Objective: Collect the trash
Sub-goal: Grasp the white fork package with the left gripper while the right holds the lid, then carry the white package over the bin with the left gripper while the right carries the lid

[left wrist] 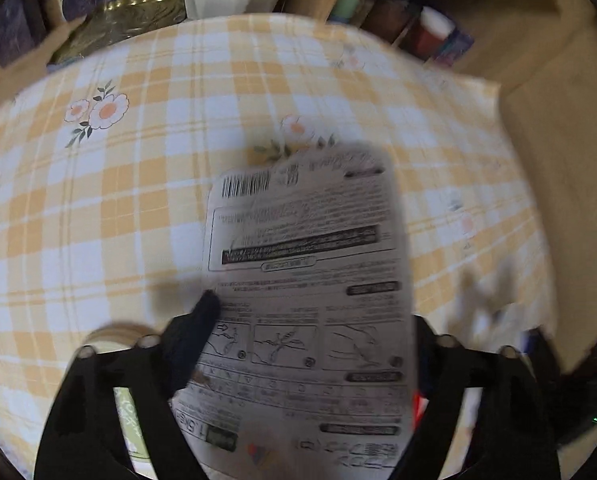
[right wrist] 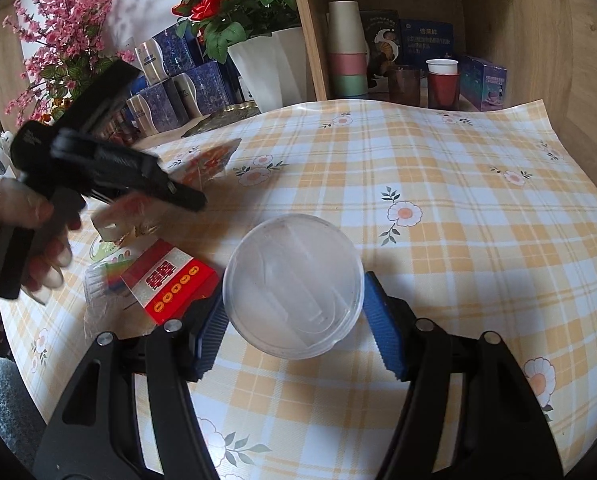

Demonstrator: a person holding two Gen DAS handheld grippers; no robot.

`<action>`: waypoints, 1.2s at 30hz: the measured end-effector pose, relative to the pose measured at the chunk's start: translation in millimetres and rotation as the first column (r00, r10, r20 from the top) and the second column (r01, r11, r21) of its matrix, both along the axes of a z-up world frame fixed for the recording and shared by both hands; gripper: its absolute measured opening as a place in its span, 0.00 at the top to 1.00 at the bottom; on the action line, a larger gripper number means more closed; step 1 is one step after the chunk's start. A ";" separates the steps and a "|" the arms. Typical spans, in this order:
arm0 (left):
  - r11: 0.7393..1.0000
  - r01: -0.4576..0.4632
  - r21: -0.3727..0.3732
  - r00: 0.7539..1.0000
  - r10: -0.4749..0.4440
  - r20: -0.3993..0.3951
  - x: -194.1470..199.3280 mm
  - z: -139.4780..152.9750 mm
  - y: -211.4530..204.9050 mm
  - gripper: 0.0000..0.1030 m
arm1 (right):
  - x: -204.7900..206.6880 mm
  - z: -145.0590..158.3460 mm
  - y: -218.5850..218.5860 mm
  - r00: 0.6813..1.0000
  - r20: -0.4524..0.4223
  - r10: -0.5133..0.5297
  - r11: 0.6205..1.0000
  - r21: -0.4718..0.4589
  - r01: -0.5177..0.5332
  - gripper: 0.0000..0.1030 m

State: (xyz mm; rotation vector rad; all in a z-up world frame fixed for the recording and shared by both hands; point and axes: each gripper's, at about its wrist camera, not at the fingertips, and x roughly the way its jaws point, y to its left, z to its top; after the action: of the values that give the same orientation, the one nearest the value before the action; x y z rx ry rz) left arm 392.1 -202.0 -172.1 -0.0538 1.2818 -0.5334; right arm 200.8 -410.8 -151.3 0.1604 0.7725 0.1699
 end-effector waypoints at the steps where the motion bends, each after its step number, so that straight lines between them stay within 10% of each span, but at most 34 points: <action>1: 1.000 0.007 -0.022 1.000 -0.007 0.007 -0.2 5.4 4.1 0.39 | -0.2 0.1 0.3 1.000 0.001 0.002 1.000 0.000 -0.002 0.37; 8: 0.997 0.058 -0.055 0.993 -0.051 0.110 -4.4 52.7 22.0 0.81 | -0.4 -0.5 0.8 1.000 -0.005 -0.008 1.000 -0.010 0.008 0.37; 25: 0.982 0.088 -0.168 0.970 -0.047 0.238 -106.6 107.1 121.2 0.86 | -53.0 44.1 29.5 0.997 0.066 -0.030 0.994 -0.102 0.037 0.37; 36: 0.919 0.209 -0.333 0.960 -0.128 0.248 -232.0 114.6 174.7 0.86 | -145.3 85.3 81.9 0.991 0.137 0.006 1.000 -0.021 -0.003 0.37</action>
State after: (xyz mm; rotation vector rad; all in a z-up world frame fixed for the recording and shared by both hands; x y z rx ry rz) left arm 160.1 -27.3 -57.5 -0.1828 0.9628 -0.8953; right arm 55.5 -329.0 -66.0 0.1264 0.6374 0.1754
